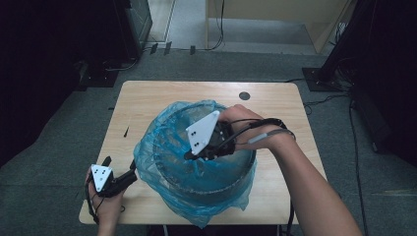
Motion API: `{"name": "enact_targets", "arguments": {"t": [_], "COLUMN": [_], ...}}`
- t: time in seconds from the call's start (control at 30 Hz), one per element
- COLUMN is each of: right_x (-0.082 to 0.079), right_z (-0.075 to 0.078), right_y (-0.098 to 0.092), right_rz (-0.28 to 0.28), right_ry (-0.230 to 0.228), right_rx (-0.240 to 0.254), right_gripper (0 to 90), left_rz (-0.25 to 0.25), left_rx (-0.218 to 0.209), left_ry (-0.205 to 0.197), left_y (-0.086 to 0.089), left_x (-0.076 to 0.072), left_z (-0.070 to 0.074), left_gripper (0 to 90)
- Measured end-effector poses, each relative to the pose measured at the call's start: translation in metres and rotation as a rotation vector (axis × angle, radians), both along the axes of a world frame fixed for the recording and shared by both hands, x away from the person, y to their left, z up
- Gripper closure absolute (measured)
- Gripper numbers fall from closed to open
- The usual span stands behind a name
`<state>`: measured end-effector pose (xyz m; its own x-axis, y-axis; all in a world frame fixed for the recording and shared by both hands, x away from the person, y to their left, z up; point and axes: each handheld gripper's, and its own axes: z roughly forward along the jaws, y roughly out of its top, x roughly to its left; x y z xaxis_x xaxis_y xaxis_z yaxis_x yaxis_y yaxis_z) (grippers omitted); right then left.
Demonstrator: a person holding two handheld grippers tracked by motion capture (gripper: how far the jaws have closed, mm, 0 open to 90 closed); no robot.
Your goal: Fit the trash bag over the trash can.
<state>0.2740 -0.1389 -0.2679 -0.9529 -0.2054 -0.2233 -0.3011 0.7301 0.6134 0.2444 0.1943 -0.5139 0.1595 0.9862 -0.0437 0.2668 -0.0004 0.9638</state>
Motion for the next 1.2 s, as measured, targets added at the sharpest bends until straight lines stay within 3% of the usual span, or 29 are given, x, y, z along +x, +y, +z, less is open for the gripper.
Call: {"name": "enact_targets", "arguments": {"t": [0.4, 0.57, 0.8, 0.9, 1.0, 1.1, 1.2], "right_x": [-0.017, -0.023, -0.032, -0.037, -0.041, -0.045, -0.049], "right_z": [0.038, 0.041, 0.037, 0.034, 0.029, 0.026, 0.022], "right_y": [-0.047, -0.067, -0.09, -0.097, -0.104, -0.112, -0.121], "right_rz": [-0.084, -0.145, -0.29, -0.383, -0.511, -0.637, -0.767], "right_ry": [-0.1, -0.125, -0.105, -0.115, -0.116, -0.087, -0.087], "right_rx": [0.237, 0.332, 0.488, 0.556, 0.628, 0.724, 0.829], "right_gripper": [90.0, 90.0, 90.0, 90.0, 90.0, 90.0, 90.0], "left_rz": [0.001, 0.001, 0.003, 0.004, 0.005, 0.005, 0.006], "left_rx": [0.002, 0.005, 0.005, 0.005, 0.006, 0.006, 0.006], "left_ry": [0.0, 0.0, -0.001, -0.002, -0.003, -0.002, -0.003], "left_y": [0.0, 0.0, 0.0, -0.001, -0.001, -0.001, -0.001], "left_x": [0.0, 0.0, -0.001, -0.001, -0.001, -0.001, -0.001], "left_z": [0.0, 0.0, 0.0, 0.0, 0.0, 0.0, 0.0], "left_gripper": [9.5, 9.5, 9.5, 9.5, 9.5, 9.5, 9.5]}}
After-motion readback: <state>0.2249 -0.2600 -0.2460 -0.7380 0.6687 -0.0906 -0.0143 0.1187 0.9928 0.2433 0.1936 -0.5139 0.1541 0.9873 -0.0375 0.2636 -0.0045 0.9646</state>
